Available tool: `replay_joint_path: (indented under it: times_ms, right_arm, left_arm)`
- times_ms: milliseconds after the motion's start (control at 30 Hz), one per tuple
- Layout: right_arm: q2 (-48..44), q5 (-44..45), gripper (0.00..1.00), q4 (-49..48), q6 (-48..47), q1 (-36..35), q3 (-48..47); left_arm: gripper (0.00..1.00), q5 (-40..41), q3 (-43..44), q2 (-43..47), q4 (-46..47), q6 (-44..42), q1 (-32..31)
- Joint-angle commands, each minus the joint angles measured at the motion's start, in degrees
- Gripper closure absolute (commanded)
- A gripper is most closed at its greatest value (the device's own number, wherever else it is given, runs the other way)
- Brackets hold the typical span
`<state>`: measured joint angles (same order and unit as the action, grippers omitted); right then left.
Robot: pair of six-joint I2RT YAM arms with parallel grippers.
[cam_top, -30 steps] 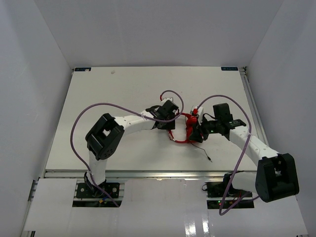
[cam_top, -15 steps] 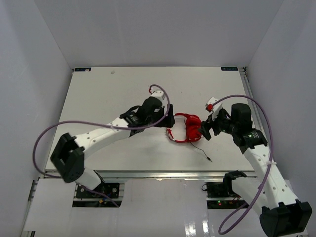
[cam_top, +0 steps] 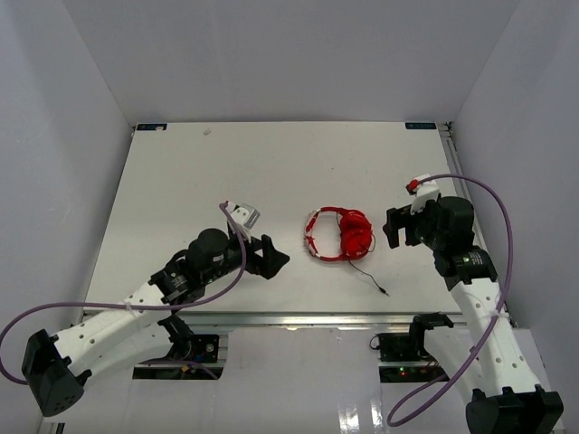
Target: Wrap the headphones
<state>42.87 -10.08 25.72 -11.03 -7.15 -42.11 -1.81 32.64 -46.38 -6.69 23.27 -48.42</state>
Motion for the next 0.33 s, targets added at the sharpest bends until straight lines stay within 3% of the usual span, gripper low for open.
replay_joint_path:
  times_ms: [0,300]
  right_arm:
    - [-2.0,5.4,0.1,-4.2,4.4,0.7,4.0]
    - [-3.4,5.1,0.1,-5.9,4.7,1.2,6.5]
  left_arm:
    - [0.02,-3.3,-2.0,3.7,1.2,-1.4,0.4]
    - [0.02,-5.6,-3.3,4.1,3.9,0.9,0.4]
